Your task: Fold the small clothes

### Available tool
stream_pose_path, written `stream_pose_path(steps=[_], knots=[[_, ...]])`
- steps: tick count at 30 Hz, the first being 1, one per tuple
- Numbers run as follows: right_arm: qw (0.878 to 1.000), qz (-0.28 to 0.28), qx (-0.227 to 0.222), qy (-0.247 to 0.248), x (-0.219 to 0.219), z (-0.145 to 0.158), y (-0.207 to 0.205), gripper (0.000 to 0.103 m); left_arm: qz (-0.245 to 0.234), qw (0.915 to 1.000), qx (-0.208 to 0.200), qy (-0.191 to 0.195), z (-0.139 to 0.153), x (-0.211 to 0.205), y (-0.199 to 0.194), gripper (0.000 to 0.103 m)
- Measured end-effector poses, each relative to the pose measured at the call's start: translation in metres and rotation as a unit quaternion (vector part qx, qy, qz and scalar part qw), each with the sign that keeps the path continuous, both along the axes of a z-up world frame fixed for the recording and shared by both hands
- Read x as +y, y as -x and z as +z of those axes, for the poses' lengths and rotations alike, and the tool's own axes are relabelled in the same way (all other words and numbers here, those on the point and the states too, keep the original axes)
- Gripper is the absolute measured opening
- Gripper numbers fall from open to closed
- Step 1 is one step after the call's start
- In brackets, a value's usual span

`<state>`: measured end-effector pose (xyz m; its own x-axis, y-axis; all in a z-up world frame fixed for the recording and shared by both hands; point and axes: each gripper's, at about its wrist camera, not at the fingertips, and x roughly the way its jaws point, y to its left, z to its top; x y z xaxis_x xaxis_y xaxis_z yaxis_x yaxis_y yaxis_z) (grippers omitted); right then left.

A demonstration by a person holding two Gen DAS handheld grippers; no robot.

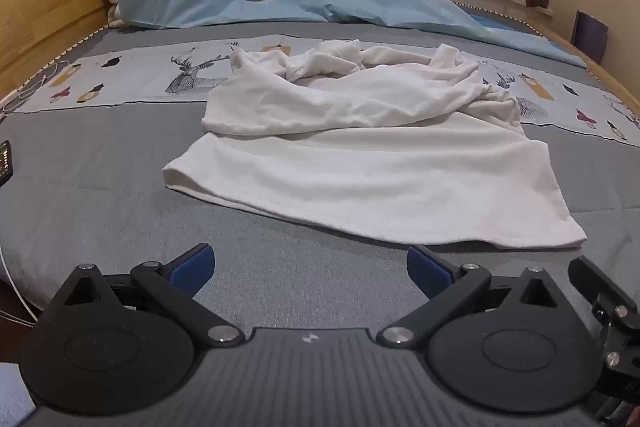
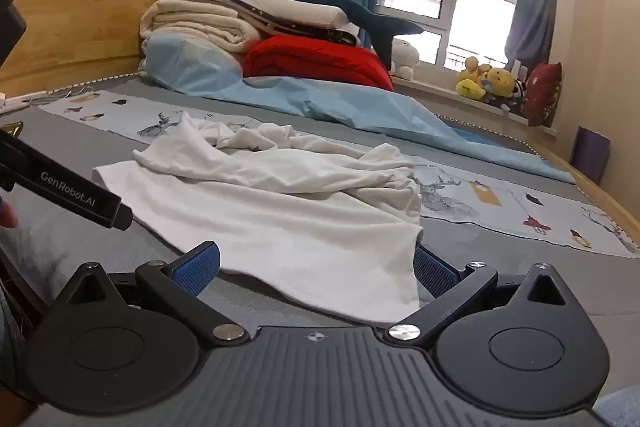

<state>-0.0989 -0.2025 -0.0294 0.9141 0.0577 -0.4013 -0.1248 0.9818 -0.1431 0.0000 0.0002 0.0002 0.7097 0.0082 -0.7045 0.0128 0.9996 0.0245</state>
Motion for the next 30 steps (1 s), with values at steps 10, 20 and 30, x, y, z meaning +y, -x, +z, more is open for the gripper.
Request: stream_pose_path(steps=[10, 20, 30], knots=[[1.000, 0.010, -0.007, 0.021, 0.006, 0.002, 0.005, 0.102, -0.001, 1.0000, 0.007, 0.000, -0.001, 0.001, -0.005, 0.102], [1.000, 0.010, 0.004, 0.015, 0.003, -0.002, -0.001, 0.102, 0.002, 1.0000, 0.002, -0.004, -0.003, -0.002, -0.004, 0.102], [1.000, 0.013, 0.008, 0.018, 0.003, -0.004, -0.004, 0.102, 0.002, 1.0000, 0.004, -0.004, -0.003, -0.002, -0.004, 0.102]])
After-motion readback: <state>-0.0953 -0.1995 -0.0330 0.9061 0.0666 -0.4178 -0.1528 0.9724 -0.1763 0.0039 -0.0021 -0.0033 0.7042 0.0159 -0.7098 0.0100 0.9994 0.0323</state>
